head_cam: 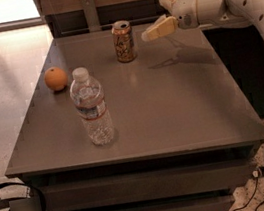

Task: Pick orange can

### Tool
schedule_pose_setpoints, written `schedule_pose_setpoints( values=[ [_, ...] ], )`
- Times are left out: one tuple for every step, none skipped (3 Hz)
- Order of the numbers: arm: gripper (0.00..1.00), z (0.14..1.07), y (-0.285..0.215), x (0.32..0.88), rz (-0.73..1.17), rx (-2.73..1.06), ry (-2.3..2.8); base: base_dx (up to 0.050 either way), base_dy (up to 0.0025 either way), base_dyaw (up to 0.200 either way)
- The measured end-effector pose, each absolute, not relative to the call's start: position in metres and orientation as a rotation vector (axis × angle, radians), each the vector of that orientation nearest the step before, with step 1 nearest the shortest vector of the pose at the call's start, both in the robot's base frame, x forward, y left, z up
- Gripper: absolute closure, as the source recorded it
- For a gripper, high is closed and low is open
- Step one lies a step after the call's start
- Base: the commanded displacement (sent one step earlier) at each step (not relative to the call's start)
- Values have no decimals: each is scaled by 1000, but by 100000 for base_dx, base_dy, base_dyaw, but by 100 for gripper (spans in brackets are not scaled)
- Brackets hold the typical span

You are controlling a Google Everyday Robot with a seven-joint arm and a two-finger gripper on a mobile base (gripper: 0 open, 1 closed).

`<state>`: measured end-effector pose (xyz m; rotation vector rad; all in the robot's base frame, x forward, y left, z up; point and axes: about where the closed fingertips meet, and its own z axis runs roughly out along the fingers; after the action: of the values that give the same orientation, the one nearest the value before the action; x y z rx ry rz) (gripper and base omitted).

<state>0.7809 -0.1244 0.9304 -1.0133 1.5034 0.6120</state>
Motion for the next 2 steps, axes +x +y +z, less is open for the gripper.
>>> schedule_pose_setpoints(
  values=[
    [0,939,-113,784,605,-978,1471,0,0,0],
    [0,941,-87,776,602,-1009,1491,0,0,0]
  ],
)
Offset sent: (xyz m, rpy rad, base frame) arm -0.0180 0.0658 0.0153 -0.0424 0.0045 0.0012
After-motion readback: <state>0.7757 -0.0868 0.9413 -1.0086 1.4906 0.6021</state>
